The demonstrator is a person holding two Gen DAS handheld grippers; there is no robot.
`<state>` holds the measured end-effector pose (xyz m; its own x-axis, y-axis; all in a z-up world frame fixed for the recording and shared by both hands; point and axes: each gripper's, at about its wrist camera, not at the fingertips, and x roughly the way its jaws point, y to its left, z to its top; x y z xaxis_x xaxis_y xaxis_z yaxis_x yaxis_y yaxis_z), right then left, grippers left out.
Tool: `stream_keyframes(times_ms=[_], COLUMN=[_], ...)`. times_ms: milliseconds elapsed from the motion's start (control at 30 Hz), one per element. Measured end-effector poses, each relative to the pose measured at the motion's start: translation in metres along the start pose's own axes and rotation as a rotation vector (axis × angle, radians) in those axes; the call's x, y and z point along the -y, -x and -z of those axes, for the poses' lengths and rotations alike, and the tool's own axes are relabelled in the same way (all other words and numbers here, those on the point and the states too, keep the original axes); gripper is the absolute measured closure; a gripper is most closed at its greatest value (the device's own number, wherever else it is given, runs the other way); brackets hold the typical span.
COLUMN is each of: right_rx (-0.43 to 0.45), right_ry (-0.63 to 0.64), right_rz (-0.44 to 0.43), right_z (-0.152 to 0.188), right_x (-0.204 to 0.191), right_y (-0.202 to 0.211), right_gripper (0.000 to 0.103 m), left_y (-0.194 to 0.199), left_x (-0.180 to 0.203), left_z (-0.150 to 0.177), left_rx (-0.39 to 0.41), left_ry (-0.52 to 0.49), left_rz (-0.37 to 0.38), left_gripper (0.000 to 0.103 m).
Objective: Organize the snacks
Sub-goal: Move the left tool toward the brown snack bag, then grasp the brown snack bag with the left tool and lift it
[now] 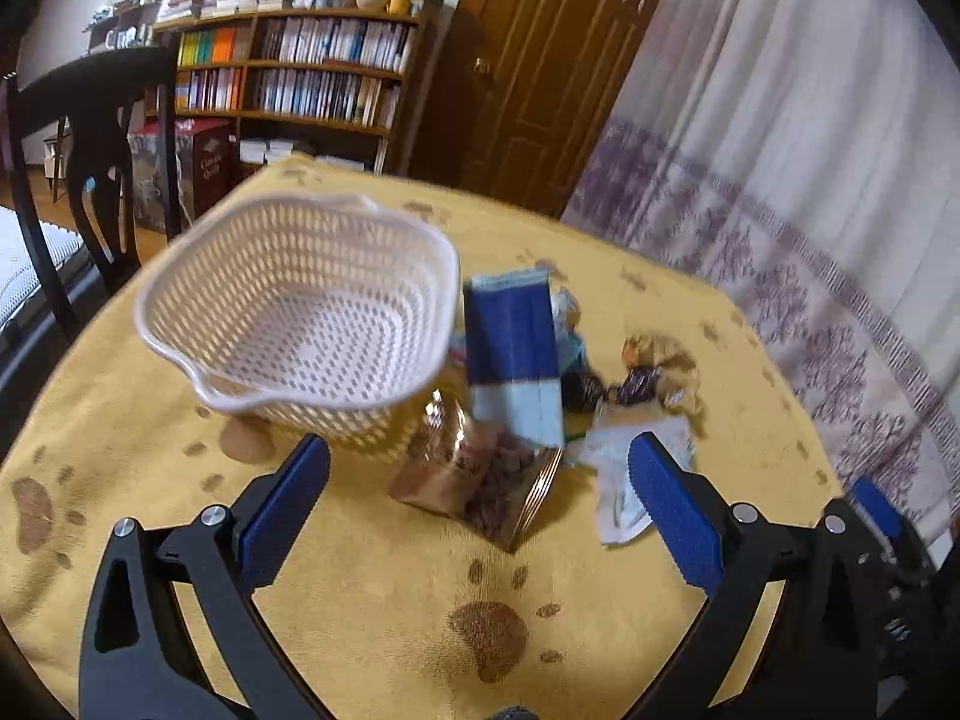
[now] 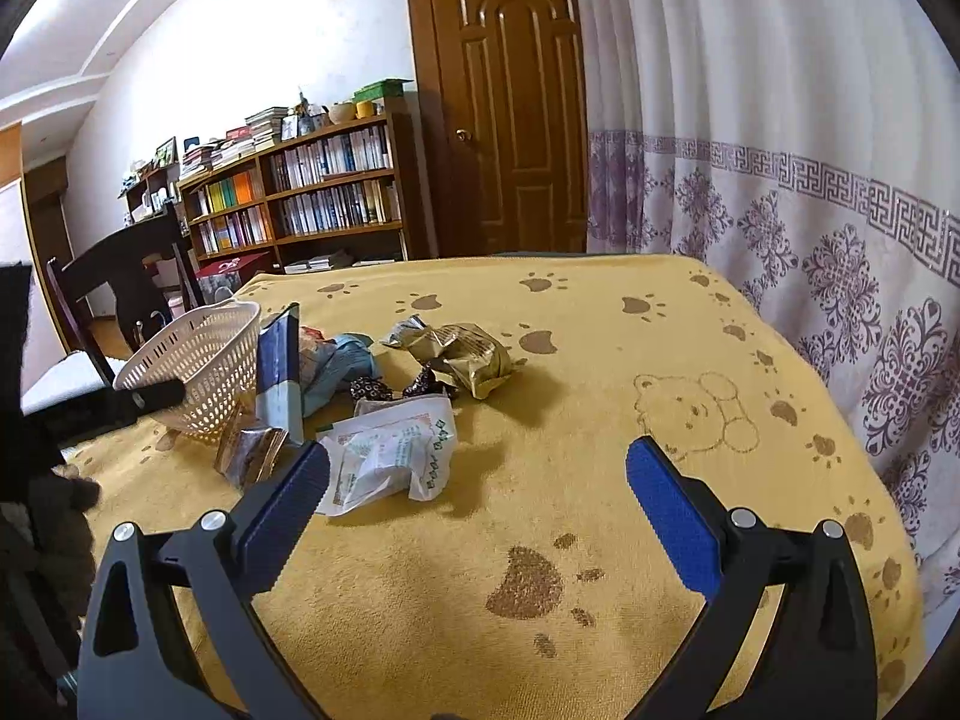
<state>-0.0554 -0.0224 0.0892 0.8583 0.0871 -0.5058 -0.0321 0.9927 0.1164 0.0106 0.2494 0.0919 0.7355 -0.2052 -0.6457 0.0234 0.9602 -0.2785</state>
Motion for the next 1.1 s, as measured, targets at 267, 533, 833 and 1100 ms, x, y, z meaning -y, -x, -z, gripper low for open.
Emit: stream_keyframes(times_ms=[267, 533, 833, 1100], right_rx=[-0.030, -0.047, -0.081, -0.121], right_ry=[-0.032, -0.028, -0.020, -0.026], right_rz=[0.003, 0.001, -0.006, -0.009], right_z=[0.002, 0.004, 0.010, 0.017], right_x=[0.007, 0.006, 0.004, 0.002], right_y=[-0.009, -0.015, -0.025, -0.037], right_gripper=[0.005, 0.005, 0.005, 0.005], left_y=[-0.045, -0.084, -0.094, -0.064], left_x=[0.023, 0.018, 0.015, 0.017], left_z=[0.019, 0.016, 0.017, 0.028], left_rx=[-0.076, -0.135, -0.164, -0.148], left_ry=[-0.107, -0.151, -0.178, -0.191], left_rz=[-0.006, -0.065, -0.077, -0.062], left_gripper=[0.002, 0.002, 0.023, 0.039])
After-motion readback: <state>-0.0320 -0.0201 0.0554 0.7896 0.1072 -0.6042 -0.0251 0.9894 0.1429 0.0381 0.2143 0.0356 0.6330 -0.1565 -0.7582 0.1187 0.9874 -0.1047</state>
